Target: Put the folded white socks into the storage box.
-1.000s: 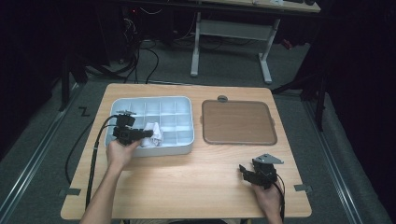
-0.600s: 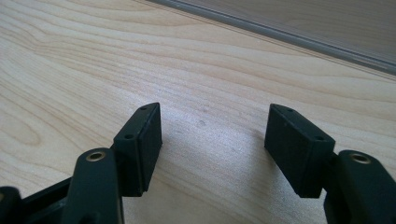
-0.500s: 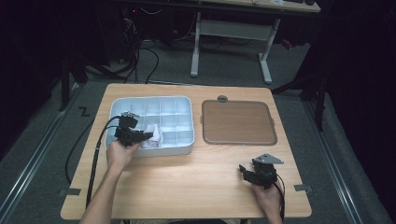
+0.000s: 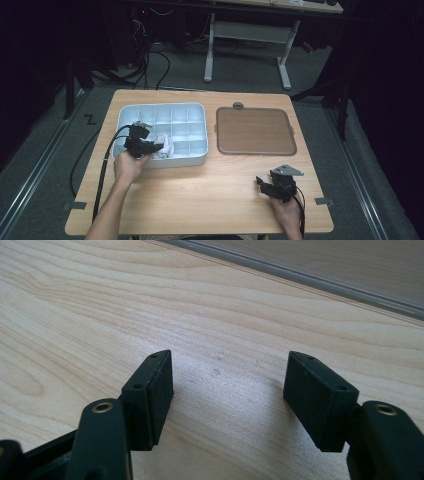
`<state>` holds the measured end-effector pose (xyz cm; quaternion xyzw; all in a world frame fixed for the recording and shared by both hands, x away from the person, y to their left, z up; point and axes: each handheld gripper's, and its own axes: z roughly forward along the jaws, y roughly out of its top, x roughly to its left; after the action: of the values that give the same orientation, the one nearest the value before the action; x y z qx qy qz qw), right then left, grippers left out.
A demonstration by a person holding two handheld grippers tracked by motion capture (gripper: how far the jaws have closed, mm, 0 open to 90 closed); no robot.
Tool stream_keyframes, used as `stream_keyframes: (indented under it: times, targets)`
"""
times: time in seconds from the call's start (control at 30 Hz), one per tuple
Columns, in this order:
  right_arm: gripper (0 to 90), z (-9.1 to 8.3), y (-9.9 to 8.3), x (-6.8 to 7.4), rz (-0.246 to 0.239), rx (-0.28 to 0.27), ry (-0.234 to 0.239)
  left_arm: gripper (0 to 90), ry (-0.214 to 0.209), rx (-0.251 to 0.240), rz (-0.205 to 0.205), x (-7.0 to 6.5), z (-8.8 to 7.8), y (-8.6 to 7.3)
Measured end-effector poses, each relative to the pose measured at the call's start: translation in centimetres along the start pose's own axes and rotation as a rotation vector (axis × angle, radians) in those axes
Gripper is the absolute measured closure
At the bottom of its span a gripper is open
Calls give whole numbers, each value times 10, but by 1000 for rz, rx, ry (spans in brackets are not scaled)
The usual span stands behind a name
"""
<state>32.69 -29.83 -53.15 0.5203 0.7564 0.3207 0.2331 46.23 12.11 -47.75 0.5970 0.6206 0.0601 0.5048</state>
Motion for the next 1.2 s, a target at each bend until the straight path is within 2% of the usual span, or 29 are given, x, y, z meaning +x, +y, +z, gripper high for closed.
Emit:
stream_keyframes:
  times: [0.4,0.67,0.83,1.2]
  targets:
    - [369,0,0,0,0,0,0,746,13,13,24,0,2,-3]
    - [369,0,0,0,0,0,0,749,19,15,25,-1,3,-4]
    - [369,0,0,0,0,0,0,750,27,16,49,-2,3,-6]
    - [369,0,0,0,-1,0,0,752,60,13,127,-7,6,-13]
